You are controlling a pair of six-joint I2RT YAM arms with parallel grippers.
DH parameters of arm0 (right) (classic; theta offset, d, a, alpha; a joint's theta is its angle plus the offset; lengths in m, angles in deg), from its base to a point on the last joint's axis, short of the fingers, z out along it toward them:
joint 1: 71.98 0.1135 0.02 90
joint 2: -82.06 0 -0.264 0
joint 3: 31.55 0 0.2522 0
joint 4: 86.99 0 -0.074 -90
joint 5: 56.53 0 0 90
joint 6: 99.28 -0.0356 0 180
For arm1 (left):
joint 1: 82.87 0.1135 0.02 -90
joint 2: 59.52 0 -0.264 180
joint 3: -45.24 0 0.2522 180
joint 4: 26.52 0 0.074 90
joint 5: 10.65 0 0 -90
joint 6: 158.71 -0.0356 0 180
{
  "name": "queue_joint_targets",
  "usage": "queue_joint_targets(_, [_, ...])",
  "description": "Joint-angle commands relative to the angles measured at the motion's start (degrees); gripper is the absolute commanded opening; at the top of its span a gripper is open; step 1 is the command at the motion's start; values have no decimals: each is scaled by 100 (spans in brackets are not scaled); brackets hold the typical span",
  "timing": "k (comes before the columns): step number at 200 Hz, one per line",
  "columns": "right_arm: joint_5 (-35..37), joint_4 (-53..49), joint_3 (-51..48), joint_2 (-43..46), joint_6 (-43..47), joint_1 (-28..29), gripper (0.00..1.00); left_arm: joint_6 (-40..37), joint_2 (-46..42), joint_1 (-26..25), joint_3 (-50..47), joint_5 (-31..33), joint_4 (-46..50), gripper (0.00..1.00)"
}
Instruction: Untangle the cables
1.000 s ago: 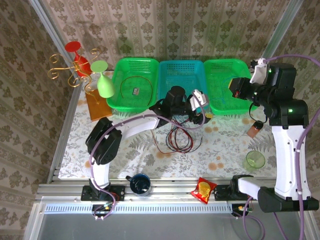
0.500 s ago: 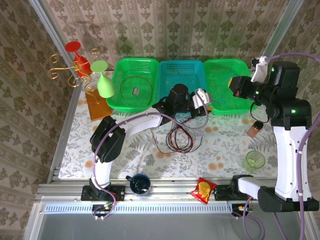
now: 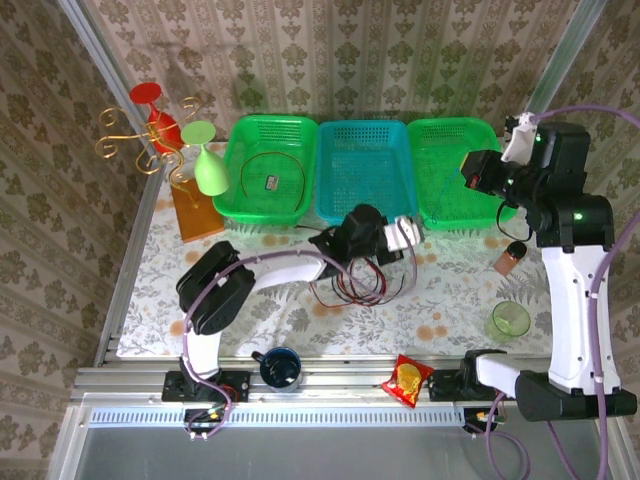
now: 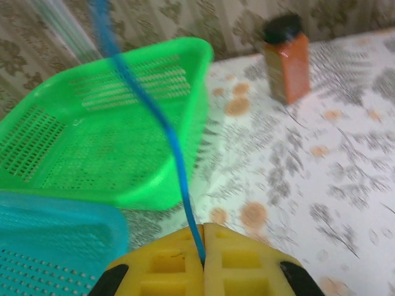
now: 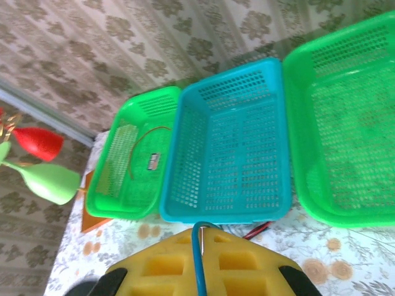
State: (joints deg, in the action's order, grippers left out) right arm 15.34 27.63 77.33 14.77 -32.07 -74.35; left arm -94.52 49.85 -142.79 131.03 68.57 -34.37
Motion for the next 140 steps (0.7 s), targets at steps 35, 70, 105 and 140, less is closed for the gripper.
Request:
queue_joint_targets(35, [961,413,-99,-291,25,-127,0,-560,-640,-427,-608,1025,-364,0])
queue_joint_targets(70, [1161,382,-155,-351,245,-176,0,-509,-817,-470,-814,1269,-389,0])
queue_joint_targets(105, [1294,350,-446,-289,410,-193,0,-442,-1047,-472,-869,1460,-321,0])
queue_joint_targets(140, [854,563,-1208,-95,109,-166,0,-616,-1216,-477,-339,1588,372,0])
